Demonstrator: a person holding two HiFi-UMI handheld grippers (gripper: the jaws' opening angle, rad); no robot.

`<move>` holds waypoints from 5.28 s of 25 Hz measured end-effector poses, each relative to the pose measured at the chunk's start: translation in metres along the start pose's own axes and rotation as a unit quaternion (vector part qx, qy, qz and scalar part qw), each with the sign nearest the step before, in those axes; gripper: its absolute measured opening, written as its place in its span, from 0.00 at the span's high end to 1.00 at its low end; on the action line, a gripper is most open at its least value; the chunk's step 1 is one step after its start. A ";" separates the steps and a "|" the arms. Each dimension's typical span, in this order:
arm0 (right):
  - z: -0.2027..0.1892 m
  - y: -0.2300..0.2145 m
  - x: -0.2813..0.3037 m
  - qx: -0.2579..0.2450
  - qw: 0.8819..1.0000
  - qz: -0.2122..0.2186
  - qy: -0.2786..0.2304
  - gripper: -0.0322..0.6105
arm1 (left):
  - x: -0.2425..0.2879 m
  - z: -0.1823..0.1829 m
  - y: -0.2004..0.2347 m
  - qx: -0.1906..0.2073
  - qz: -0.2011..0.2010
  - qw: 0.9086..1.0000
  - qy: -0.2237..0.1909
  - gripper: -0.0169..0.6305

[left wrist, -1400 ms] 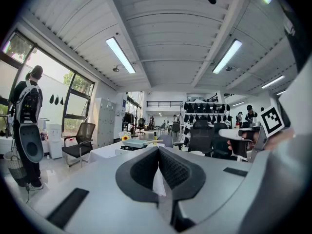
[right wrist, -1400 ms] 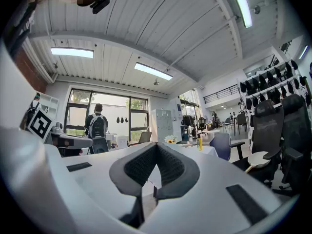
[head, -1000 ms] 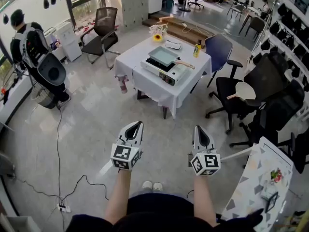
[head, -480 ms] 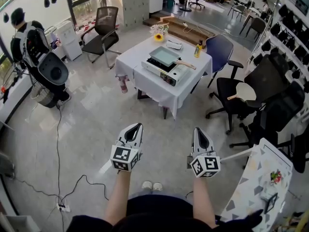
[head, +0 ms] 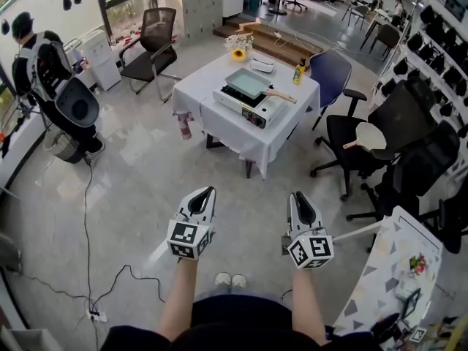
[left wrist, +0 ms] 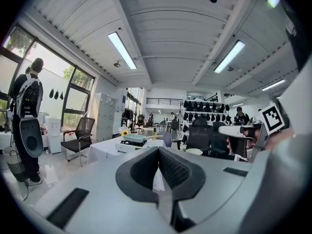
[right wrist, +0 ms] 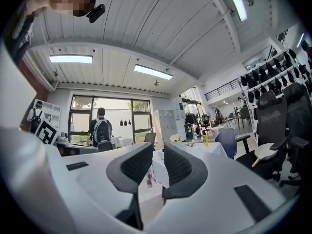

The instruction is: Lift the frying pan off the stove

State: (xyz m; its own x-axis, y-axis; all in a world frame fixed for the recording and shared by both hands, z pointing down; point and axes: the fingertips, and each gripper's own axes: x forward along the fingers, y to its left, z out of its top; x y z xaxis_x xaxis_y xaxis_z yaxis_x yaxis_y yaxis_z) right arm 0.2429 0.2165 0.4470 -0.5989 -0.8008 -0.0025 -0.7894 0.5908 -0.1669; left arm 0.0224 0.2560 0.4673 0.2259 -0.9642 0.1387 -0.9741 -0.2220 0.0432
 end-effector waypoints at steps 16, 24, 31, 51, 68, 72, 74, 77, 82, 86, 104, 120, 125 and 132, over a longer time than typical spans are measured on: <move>-0.005 0.028 0.014 0.019 0.999 0.024 -0.022 0.57 | -0.014 -0.012 0.037 -0.003 0.000 1.000 0.003 0.94; -0.004 0.016 0.023 0.026 0.999 0.013 -0.026 0.56 | -0.008 -0.015 0.053 -0.003 0.007 1.000 0.005 0.94; 0.001 -0.008 0.065 0.019 0.999 0.001 -0.036 0.56 | 0.029 -0.009 0.078 0.003 0.005 1.000 -0.002 0.94; 0.040 -0.170 0.398 0.003 0.997 -0.052 -0.060 0.56 | 0.342 0.039 0.286 0.022 0.023 0.999 0.011 0.94; 0.074 -0.258 0.492 0.012 0.990 -0.125 -0.067 0.56 | 0.515 0.093 0.323 0.043 -0.038 0.998 0.010 0.94; 0.080 -0.261 0.498 0.001 0.989 -0.135 -0.061 0.56 | 0.532 0.092 0.325 0.039 -0.055 0.998 0.017 0.94; 0.088 -0.263 0.505 -0.011 0.989 -0.137 -0.061 0.56 | 0.537 0.092 0.326 0.039 -0.064 0.997 0.018 0.94; 0.108 -0.265 0.522 -0.034 0.989 -0.135 -0.050 0.56 | 0.541 0.092 0.328 0.032 -0.075 0.997 0.015 0.94; 0.116 -0.264 0.566 -0.105 0.990 -0.076 0.052 0.56 | 0.549 0.090 0.333 0.016 -0.085 0.996 0.009 0.94; 0.091 -0.260 0.585 -0.164 0.969 -0.004 0.182 0.56 | 0.550 0.085 0.328 0.008 -0.096 0.995 0.010 0.94; -0.105 -0.237 0.556 -0.252 0.788 0.165 0.537 0.56 | 0.543 0.077 0.348 0.007 -0.086 0.996 0.020 0.94; -0.155 -0.244 0.560 -0.265 0.704 0.178 0.635 0.62 | 0.536 0.068 0.369 0.001 -0.067 0.997 0.032 0.94; -0.163 -0.242 0.555 -0.250 0.692 0.178 0.654 0.73 | 0.537 0.067 0.371 0.001 -0.068 0.997 0.035 0.94; -0.162 -0.248 0.561 -0.267 0.691 0.164 0.651 0.81 | 0.540 0.064 0.367 0.001 -0.073 0.997 0.039 0.94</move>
State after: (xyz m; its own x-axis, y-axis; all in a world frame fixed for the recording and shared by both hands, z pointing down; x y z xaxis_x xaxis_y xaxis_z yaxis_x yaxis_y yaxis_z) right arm 0.0815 -0.3633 0.6463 -0.0979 -0.0528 0.9938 -0.3111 0.9502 0.0199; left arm -0.2138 -0.3553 0.4943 0.3644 -0.9080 0.2068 -0.9311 -0.3588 0.0655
